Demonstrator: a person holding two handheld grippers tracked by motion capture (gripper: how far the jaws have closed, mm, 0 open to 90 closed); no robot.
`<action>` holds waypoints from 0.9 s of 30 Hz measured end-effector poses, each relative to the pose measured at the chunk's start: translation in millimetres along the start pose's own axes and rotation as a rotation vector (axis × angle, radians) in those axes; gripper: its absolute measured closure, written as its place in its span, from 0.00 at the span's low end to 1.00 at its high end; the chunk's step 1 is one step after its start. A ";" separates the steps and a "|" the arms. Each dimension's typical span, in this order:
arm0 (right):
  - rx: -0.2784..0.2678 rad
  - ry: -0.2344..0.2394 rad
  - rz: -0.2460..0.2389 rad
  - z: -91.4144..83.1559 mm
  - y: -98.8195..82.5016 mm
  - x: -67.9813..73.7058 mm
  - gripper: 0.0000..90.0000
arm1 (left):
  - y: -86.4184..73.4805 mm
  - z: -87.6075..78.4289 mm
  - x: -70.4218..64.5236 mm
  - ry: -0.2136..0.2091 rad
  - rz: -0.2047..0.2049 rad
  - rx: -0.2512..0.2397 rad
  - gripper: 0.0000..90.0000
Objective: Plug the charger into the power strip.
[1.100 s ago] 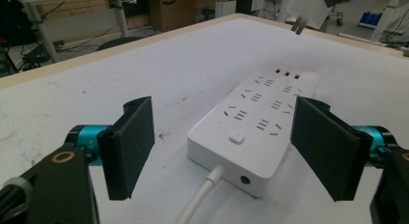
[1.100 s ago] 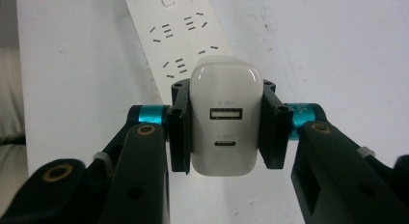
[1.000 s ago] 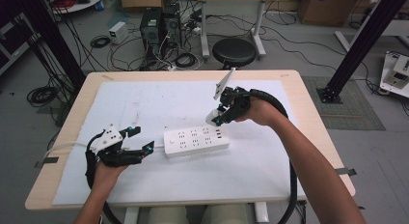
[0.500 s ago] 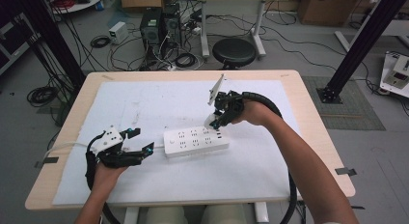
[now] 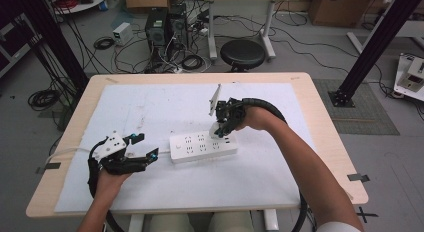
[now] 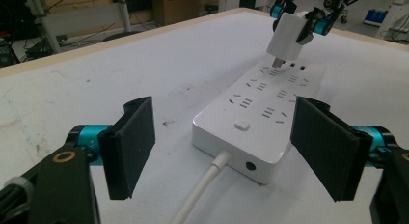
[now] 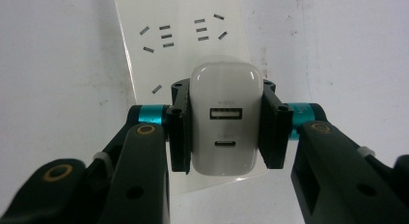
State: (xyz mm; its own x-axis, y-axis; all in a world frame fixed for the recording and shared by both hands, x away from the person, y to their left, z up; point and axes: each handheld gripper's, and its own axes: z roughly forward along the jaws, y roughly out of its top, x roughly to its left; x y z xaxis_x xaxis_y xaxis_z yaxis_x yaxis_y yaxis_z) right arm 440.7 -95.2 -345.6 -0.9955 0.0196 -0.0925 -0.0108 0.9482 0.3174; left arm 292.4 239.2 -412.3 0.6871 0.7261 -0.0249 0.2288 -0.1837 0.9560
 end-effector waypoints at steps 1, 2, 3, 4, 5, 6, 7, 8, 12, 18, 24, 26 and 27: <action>0.003 0.000 -0.002 1.2 0.4 -0.2 0.71 | -0.1 0.0 0.0 0.000 -0.002 0.000 0.27; 0.009 0.001 -0.008 2.5 0.8 -0.7 0.71 | -0.1 0.2 0.0 0.001 -0.004 -0.002 0.27; 0.017 0.003 -0.011 3.9 1.3 -0.4 0.71 | -0.1 0.0 0.4 0.001 -0.004 -0.001 0.27; 0.019 0.000 -0.016 4.5 3.0 -0.2 0.71 | -0.2 -0.1 1.0 0.003 -0.002 -0.002 0.27; 0.019 0.000 -0.016 4.5 3.0 -0.2 0.71 | -0.3 -0.3 1.2 0.004 -0.007 -0.002 0.27; 0.020 0.002 -0.026 5.5 4.0 -0.1 0.71 | -0.6 -0.4 1.8 0.005 -0.006 -0.002 0.27; 0.042 -0.007 -0.060 6.3 7.9 1.9 0.71 | -0.7 -0.4 1.9 0.004 -0.007 -0.002 0.27; 0.051 -0.010 -0.073 6.4 9.1 2.3 0.71 | -0.8 -0.5 1.9 0.006 -0.008 -0.001 0.27; 0.132 -0.021 -0.147 10.2 23.5 5.4 0.71 | -0.9 0.1 2.5 0.005 -0.009 -0.003 0.27; 0.245 -0.002 -0.185 14.9 41.3 5.3 0.71 | -0.8 -0.4 3.9 0.008 -0.014 -0.010 0.27; 0.266 0.009 -0.184 22.8 41.3 2.9 0.71 | -2.0 -2.5 4.7 0.006 -0.019 -0.014 0.27; 0.279 0.009 -0.176 22.8 42.6 3.1 0.71 | -2.2 -2.0 5.3 0.007 -0.021 -0.015 0.27; 0.279 0.009 -0.176 22.8 42.6 3.1 0.71 | -2.1 -1.9 5.3 0.006 -0.021 -0.016 0.27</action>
State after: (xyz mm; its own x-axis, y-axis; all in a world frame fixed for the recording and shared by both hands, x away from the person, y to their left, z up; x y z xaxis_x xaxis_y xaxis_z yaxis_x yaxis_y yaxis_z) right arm 439.3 -47.5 -353.9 -0.9815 -0.1540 -0.1139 -0.1580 0.9871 0.0267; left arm 294.3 244.7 -413.9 0.6778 0.7340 -0.0431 0.2318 -0.1578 0.9599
